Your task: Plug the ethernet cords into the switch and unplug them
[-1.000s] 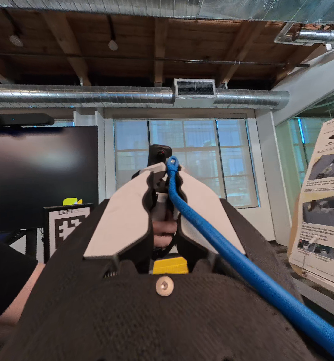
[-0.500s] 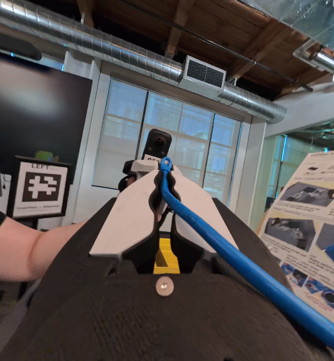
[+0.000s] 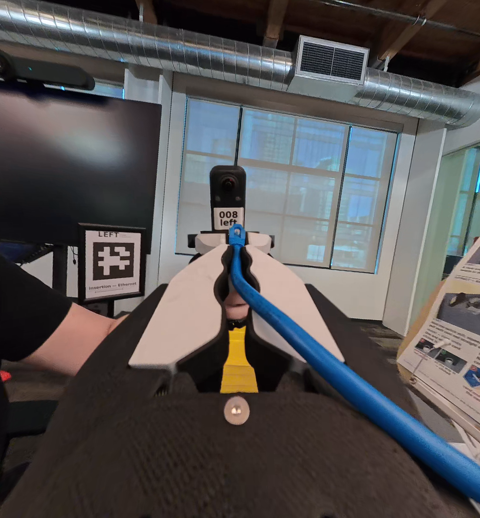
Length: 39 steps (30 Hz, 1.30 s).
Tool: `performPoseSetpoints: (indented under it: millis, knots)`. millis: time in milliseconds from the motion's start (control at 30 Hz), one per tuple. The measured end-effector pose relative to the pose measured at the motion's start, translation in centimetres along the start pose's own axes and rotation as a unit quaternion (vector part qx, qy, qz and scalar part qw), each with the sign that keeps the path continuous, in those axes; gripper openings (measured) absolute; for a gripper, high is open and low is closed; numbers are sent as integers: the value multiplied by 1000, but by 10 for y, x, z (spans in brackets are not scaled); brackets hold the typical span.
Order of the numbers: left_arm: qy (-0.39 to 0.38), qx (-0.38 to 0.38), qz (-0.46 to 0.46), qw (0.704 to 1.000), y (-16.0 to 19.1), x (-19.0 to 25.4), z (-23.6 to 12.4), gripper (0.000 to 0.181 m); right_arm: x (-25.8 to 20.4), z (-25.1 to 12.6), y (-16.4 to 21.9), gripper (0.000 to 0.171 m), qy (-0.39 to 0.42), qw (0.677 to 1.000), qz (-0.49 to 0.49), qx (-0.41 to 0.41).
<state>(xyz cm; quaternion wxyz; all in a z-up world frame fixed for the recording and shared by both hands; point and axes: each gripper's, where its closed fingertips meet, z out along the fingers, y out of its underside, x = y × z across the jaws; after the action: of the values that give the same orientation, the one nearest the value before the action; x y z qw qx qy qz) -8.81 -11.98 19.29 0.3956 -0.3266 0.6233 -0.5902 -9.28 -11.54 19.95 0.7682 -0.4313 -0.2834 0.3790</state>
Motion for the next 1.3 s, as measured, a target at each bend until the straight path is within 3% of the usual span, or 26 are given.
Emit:
performPoseSetpoints:
  millis: [133, 200, 300, 400, 467, 600, 767, 900, 1033, 1167, 1233, 1300]
  knots:
    - [-39, -9, -1, 999, 6, -8, -7, 17, 1, -1, 3, 6, 18, 998, -46, -25]
    - [-132, -43, 13, 990, 26, -29, -27, 48, 1, -4, -2, 6, 31, 996, -78, -37]
    - [-295, -146, 43, 943, 94, -72, -79, 55, -3, -10, -12, 6, 45, 989, -131, -57]
    - [-376, -251, -49, 890, 189, -91, -119, 71, -7, -15, -22, 6, 44, 987, -147, -57]
    - [-409, -238, -95, 876, 228, -91, -126, 72, -7, -16, -24, 6, 42, 987, -146, -54]
    - [-483, -228, -70, 843, 272, -100, -144, 73, -6, -15, -18, 6, 40, 987, -143, -67]
    - [-475, -251, -159, 829, 325, -110, -151, 82, -8, -10, -9, 6, 29, 986, -140, -82]
    - [-444, -232, -188, 845, 327, -119, -147, 77, -10, -7, -2, 6, 22, 986, -137, -91]
    - [-394, -286, -197, 851, 342, -105, -141, 69, -9, -7, -1, 6, 21, 986, -137, -95]
    - [-338, -304, -190, 870, 344, -82, -123, 28, -5, -8, -1, 6, 22, 987, -131, -94]
    - [-354, -329, -182, 856, 351, -85, -125, 34, -4, -8, 1, 6, 21, 987, -126, -97]
    - [-353, -362, -190, 842, 361, -86, -123, 59, -3, -8, 3, 6, 24, 987, -126, -98]
